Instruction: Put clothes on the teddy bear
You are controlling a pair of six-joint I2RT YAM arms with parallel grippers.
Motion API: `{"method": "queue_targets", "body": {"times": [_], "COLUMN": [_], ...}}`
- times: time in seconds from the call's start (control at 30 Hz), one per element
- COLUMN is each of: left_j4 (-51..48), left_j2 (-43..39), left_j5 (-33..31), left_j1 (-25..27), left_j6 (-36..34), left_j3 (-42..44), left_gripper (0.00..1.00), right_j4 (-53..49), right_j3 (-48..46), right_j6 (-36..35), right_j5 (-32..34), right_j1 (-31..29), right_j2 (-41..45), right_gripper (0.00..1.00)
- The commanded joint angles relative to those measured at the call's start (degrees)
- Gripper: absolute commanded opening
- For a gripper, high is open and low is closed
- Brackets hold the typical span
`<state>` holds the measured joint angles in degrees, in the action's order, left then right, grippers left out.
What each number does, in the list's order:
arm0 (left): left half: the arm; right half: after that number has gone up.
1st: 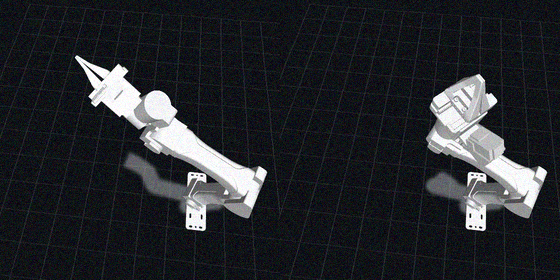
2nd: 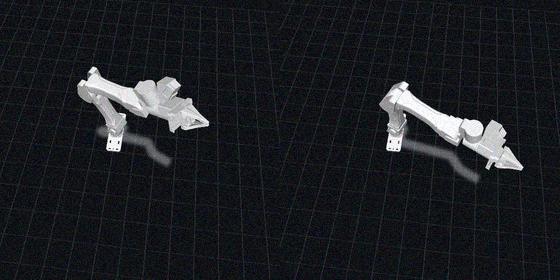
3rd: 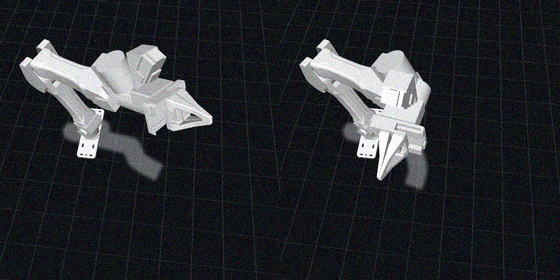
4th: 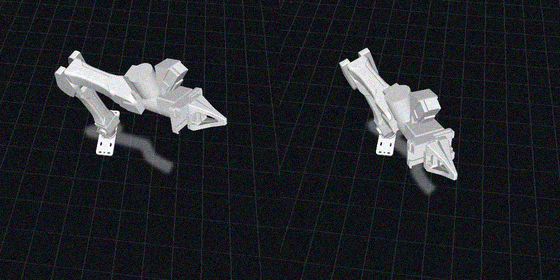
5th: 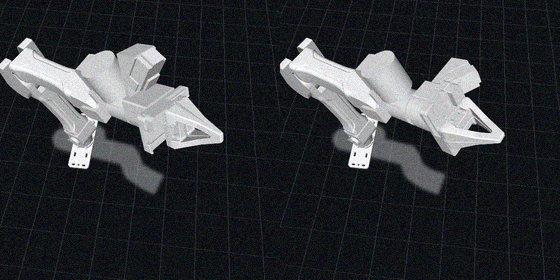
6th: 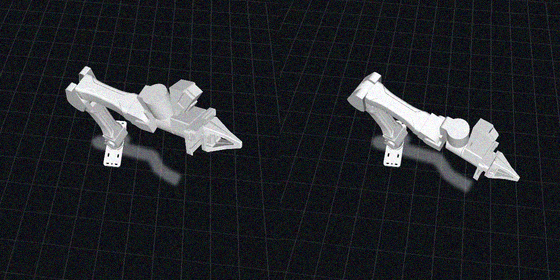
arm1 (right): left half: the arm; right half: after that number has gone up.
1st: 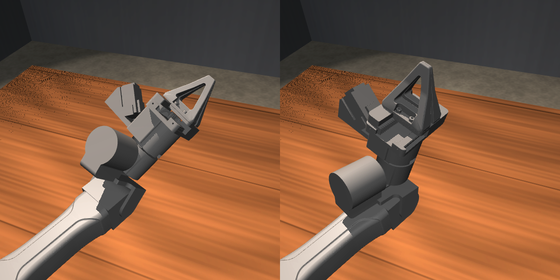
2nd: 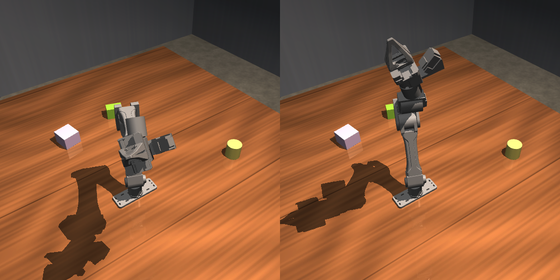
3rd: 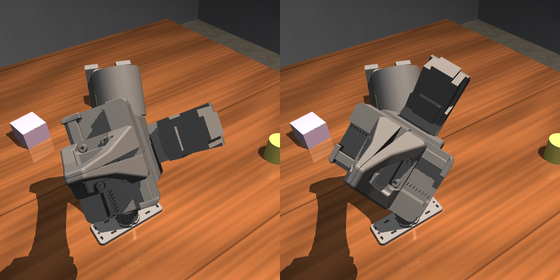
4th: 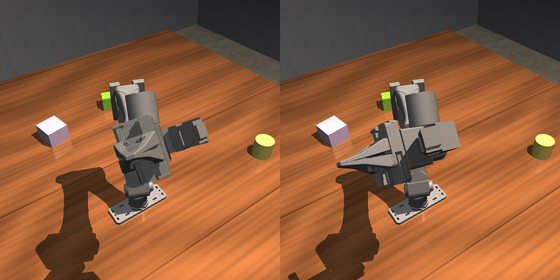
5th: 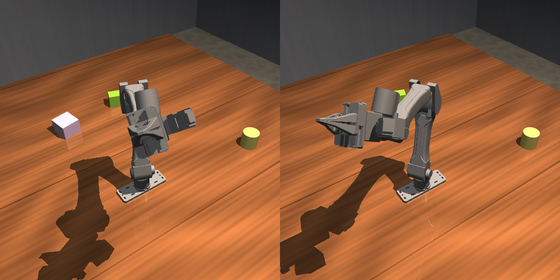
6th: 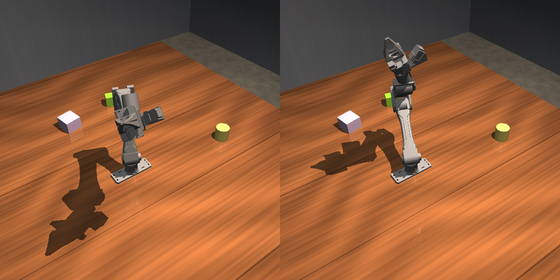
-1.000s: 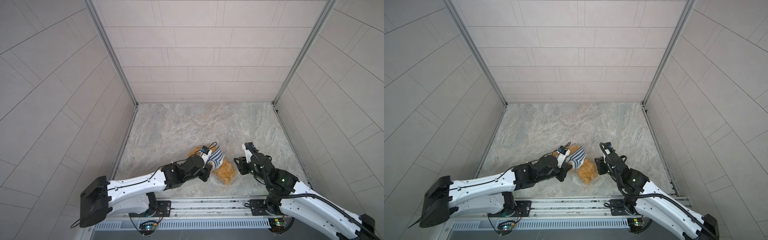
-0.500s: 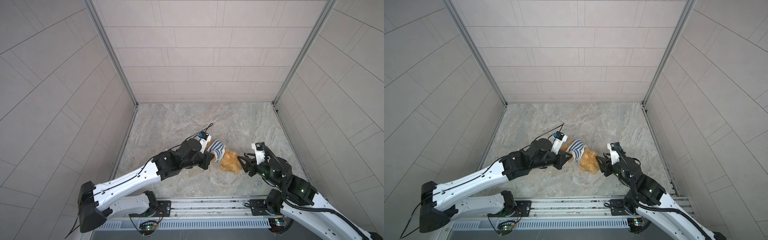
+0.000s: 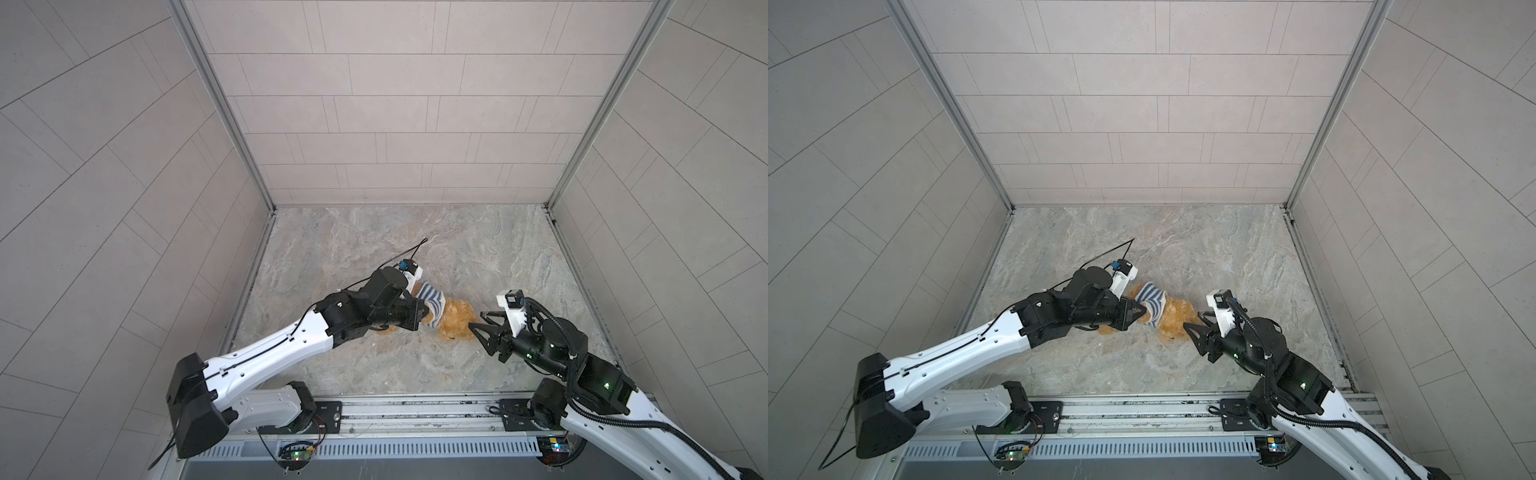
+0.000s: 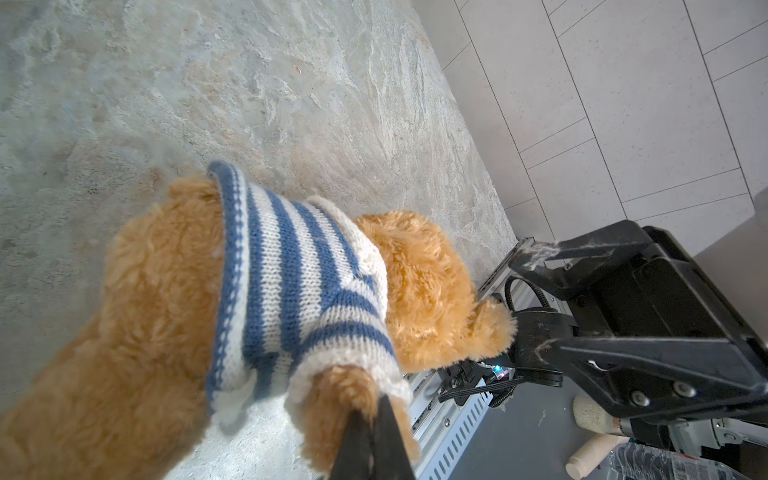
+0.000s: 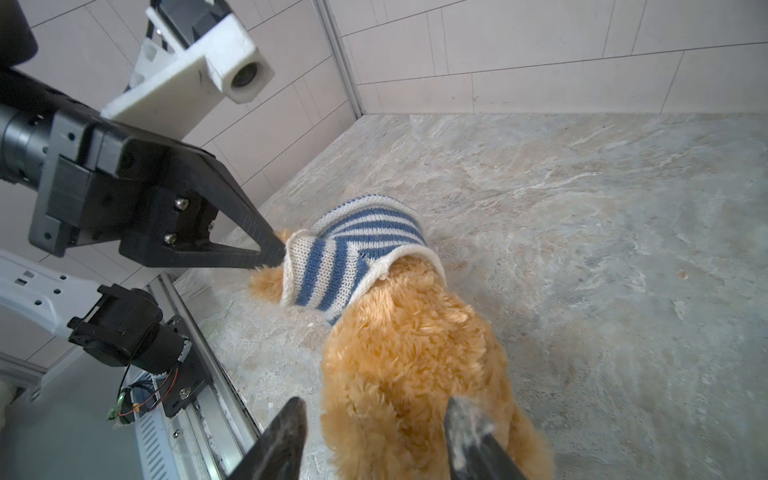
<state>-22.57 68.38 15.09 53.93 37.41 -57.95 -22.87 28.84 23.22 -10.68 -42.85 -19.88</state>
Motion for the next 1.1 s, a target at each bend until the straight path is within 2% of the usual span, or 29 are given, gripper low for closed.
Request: {"method": "queue_targets", "body": {"times": [0.0, 0.3, 0.43, 0.57, 0.77, 1.07], "left_j4": [2.20, 3.32, 3.23, 3.78, 4.24, 5.26], "left_j2": [0.02, 0.09, -0.08, -0.44, -0.79, -1.17], "left_j5": [1.05, 2.22, 2.52, 2.88, 3.58, 5.76], "left_j1": [-0.63, -1.70, -1.69, -1.70, -1.67, -1.71], "left_j6": [0.25, 0.83, 0.65, 0.99, 1.43, 2.06], "left_j3": [-2.16, -1.37, -1.13, -0.41, 0.06, 1.26], "left_gripper": [0.00, 0.00, 0.00, 0.00, 0.00, 0.00], "right_j4": [0.85, 2.64, 3.31, 3.98, 5.10, 8.64], "right_j3": [-1.00, -2.32, -2.87, -3.41, -3.97, -4.64], "right_j6": [-2.29, -3.18, -3.00, -2.75, -2.57, -2.56], "right_j5": [-1.72, -4.07, -3.46, -2.96, -2.86, -2.22], "right_j1": [-0.30, -0.73, -1.09, -1.36, -1.79, -2.85], "right_j2": [-0.14, -4.86, -5.76, -5.96, -6.74, -8.97], "right_gripper": [0.58, 0.54, 0.47, 0.35, 0.25, 0.24]}}
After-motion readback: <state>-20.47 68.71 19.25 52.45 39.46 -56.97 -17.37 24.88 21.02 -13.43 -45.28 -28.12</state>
